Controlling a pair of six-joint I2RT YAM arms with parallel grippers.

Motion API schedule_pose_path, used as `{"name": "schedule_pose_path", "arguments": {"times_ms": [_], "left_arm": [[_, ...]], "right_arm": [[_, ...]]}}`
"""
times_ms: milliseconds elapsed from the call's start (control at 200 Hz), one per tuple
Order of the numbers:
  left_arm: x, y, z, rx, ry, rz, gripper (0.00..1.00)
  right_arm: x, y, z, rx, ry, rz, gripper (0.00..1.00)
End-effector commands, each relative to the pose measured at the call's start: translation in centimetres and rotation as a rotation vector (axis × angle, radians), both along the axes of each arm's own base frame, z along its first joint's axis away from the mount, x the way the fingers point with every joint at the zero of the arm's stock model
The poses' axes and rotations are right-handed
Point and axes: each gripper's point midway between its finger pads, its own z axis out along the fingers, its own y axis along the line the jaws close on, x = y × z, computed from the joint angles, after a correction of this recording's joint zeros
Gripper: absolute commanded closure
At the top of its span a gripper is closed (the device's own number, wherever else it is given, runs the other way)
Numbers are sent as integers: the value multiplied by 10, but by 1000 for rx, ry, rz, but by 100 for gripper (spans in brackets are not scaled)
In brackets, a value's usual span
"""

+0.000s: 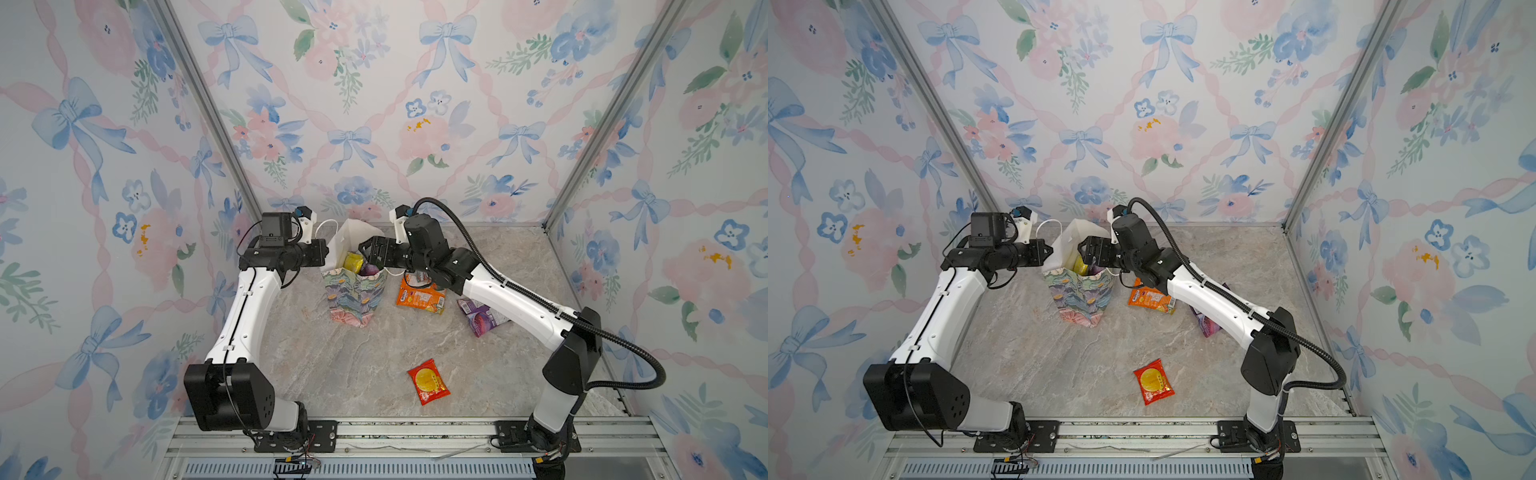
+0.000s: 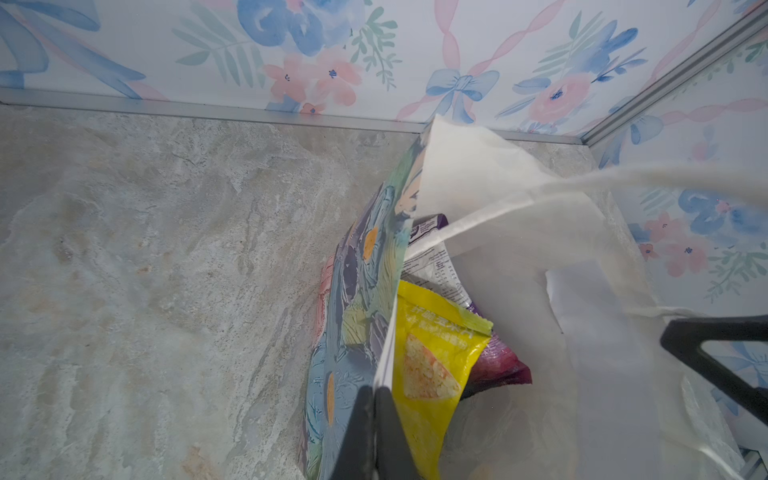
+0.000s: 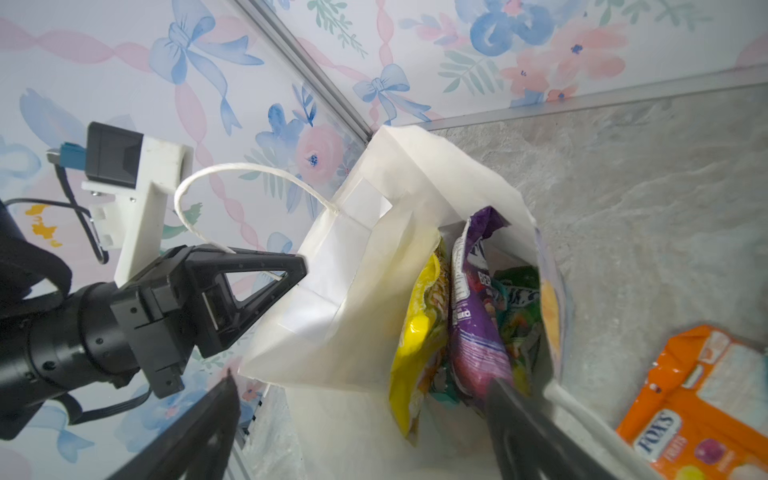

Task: Place the snacks into the paper bag
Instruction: 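Lower the yellow packet into the bag and open the right gripper, then raise the right gripper out of the bag and swing toward the purple packet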

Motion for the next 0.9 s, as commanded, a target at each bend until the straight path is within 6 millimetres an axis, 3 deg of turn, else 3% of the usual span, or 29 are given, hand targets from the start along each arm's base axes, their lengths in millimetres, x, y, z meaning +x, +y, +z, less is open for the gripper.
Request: {"name": "schedule_pose_path", "arguments": {"times_ms": [0, 265, 350, 380, 395, 455, 560, 730, 895], "left_arm": [[-8, 3, -3, 6, 15, 6, 100], [-7, 4, -7, 11, 25, 10, 100], [-7, 5, -8, 14, 28, 14, 100], [-7, 6, -9, 13, 30, 16, 100], [-7, 6, -9, 13, 30, 17, 100], [-6, 6, -9, 13, 32, 16, 100], [-6, 6, -11, 12, 37, 17, 100], [-5, 5, -11, 7, 40, 16, 100], [-5, 3, -10, -4, 36, 9, 100]], "right_arm": [[8, -12, 33, -20, -107, 3, 3], [16, -48, 71, 4, -196, -30, 4], [21, -71, 79, 23, -205, -65, 4], [26, -78, 73, 19, -194, -83, 4], [23, -86, 84, 35, -210, -93, 3], [27, -106, 85, 42, -212, -132, 4], [30, -125, 87, 62, -211, -164, 3], [28, -116, 81, 86, -194, -126, 3], [25, -82, 68, 107, -157, -33, 4]]}}
